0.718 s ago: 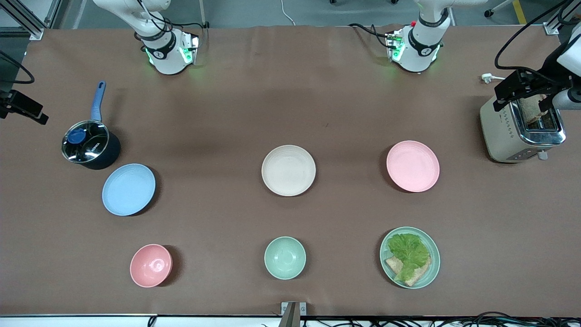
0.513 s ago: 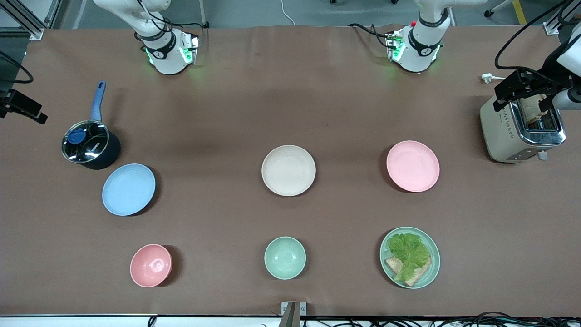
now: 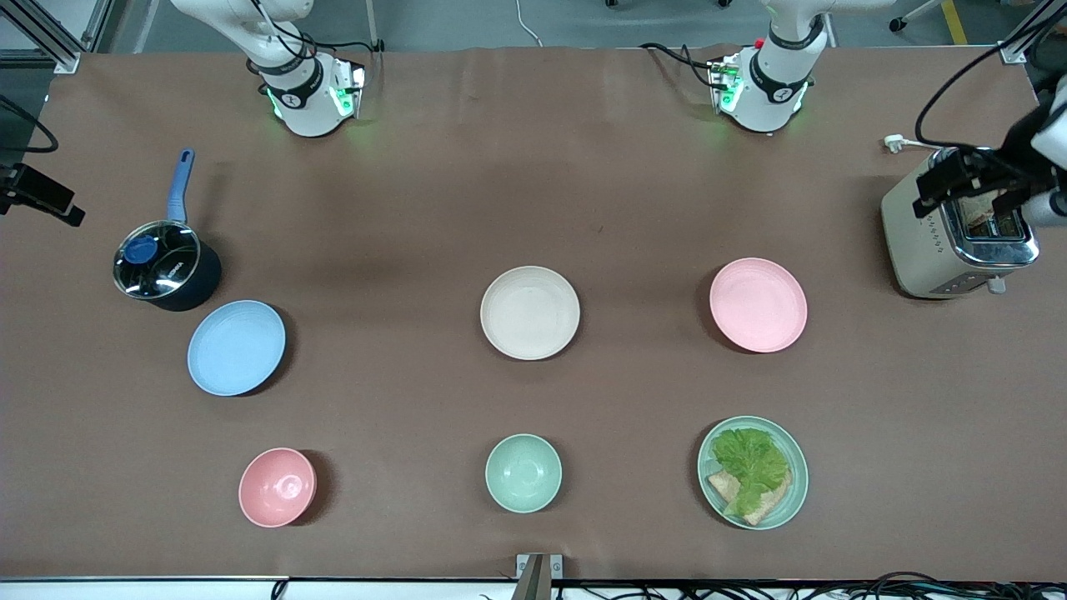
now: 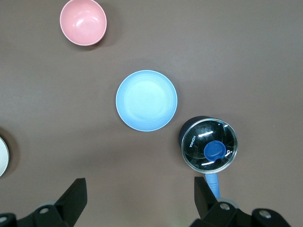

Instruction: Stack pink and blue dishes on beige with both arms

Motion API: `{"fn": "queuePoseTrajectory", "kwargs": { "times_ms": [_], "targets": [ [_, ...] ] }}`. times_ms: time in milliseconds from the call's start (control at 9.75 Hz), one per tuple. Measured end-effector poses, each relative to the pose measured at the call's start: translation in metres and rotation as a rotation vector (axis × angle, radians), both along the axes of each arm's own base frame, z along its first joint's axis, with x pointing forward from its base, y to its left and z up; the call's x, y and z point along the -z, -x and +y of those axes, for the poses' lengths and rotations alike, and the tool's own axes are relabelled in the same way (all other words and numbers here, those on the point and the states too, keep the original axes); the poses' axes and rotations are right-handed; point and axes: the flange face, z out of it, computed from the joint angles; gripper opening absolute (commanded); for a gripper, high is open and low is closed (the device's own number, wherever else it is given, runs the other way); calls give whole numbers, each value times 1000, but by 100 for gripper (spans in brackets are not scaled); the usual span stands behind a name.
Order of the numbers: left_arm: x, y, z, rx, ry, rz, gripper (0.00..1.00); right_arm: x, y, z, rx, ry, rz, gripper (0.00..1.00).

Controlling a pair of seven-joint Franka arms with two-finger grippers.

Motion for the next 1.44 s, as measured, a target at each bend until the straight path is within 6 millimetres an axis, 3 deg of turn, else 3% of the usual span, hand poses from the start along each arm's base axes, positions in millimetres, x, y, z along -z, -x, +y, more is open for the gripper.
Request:
{"fn": "queuePoseTrajectory", "kwargs": {
  "times_ms": [103, 205, 308, 513, 718, 821, 923, 1128, 1231, 1436],
  "targets": [
    [33, -11, 14, -9, 18, -6, 100, 7, -4, -8, 1, -2, 4, 100],
    [76, -18, 25, -15, 46, -1, 100, 27, -16, -30, 19, -27, 2, 100],
    [122, -20, 28, -11, 80, 16, 100, 61, -33, -61, 36, -80, -1, 100],
    [213, -20, 28, 14, 93, 32, 100, 154, -65, -124, -7, -151, 9, 100],
    [297, -13, 31, 15, 82, 50, 100, 252, -83, -156, -20, -221, -11, 100],
    [334, -10, 32, -5, 87, 60, 98, 300, -87, -161, -11, -248, -33, 100],
    [365, -8, 35, -29, 91, 64, 95, 344, -86, -162, -14, -265, -40, 100],
    [406, -3, 48, -72, 91, 78, 86, 410, -75, -161, -45, -311, -30, 91],
    [419, 2, 50, -92, 101, 92, 80, 433, -68, -160, -47, -343, -25, 84],
    [435, 9, 50, -131, 130, 118, 69, 454, -56, -158, -34, -368, -8, 71]
  ]
}}
